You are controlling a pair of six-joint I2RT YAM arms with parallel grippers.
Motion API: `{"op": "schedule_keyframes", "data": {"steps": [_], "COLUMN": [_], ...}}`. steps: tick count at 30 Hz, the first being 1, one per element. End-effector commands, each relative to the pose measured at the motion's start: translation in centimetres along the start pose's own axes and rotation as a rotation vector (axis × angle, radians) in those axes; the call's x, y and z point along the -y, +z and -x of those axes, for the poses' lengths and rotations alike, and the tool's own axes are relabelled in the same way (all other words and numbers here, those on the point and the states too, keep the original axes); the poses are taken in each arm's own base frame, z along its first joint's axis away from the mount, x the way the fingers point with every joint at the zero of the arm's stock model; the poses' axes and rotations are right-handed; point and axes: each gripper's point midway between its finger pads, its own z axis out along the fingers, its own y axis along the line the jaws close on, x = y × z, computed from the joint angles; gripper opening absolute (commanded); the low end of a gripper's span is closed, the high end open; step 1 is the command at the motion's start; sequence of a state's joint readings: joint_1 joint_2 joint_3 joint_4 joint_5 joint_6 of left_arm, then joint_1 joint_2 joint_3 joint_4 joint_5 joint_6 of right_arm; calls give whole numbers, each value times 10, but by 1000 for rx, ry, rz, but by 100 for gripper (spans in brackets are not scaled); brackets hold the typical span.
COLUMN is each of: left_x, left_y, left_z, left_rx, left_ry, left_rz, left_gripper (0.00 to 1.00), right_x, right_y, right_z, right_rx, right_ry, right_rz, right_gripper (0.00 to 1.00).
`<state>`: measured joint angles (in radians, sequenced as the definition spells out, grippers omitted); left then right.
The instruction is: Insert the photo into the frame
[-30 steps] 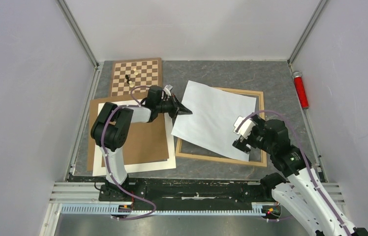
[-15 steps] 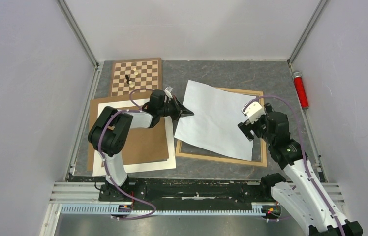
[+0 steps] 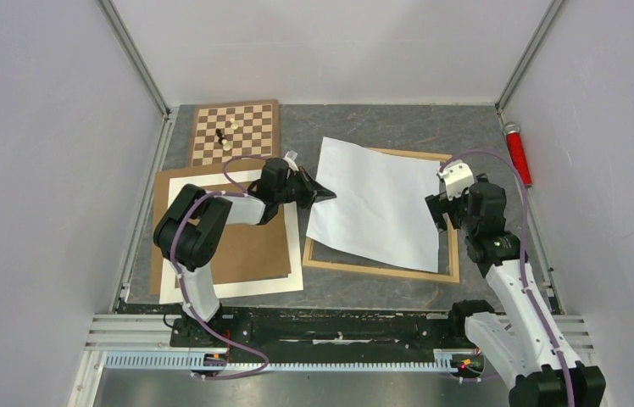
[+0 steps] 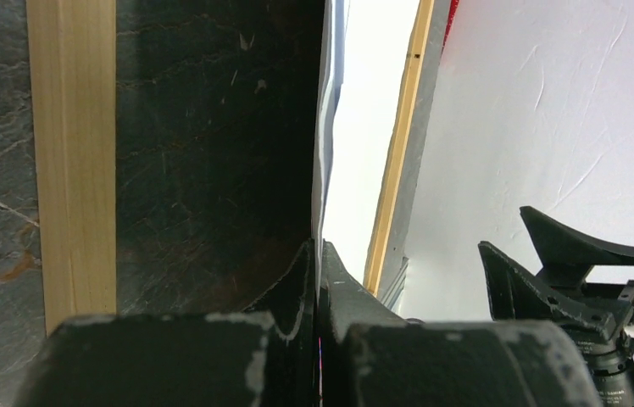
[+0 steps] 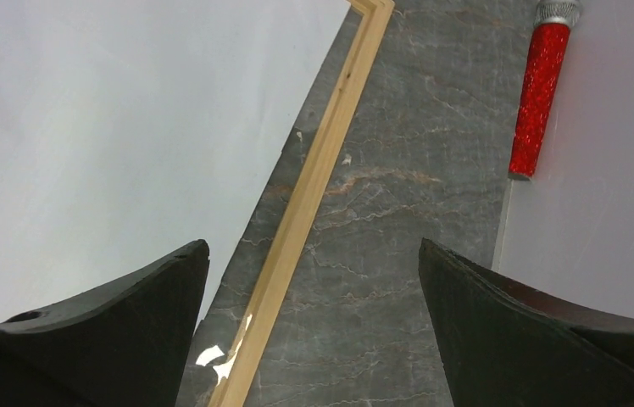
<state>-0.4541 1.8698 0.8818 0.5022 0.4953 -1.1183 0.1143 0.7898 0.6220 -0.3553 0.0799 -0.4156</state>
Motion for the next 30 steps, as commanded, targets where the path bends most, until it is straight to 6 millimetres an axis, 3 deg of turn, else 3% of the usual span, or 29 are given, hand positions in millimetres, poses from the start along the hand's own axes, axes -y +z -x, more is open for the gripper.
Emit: {"op": "schedule_keyframes", "data": {"steps": [1,5,14,30], "left_x": [16,14,28,11], "left_y": [0,-1,11,25], "left_z": [16,12,-11,-10], "left_rx": [107,121,76,48], "left_ry": [-13,-10,12,76], "left_rz": [-43,-43,-69,12], "left_gripper": [2,2,2,2], "right_x": [12,15,18,19], "right_y": [7,20,33,37], "right_z": [12,-9,-22,-42], "right_rx": [36,-11,-28,-51], "right_ry": [109,179,240,240], "right_rz": [-14,0,14,1], "right_gripper": [97,96,96,95]}}
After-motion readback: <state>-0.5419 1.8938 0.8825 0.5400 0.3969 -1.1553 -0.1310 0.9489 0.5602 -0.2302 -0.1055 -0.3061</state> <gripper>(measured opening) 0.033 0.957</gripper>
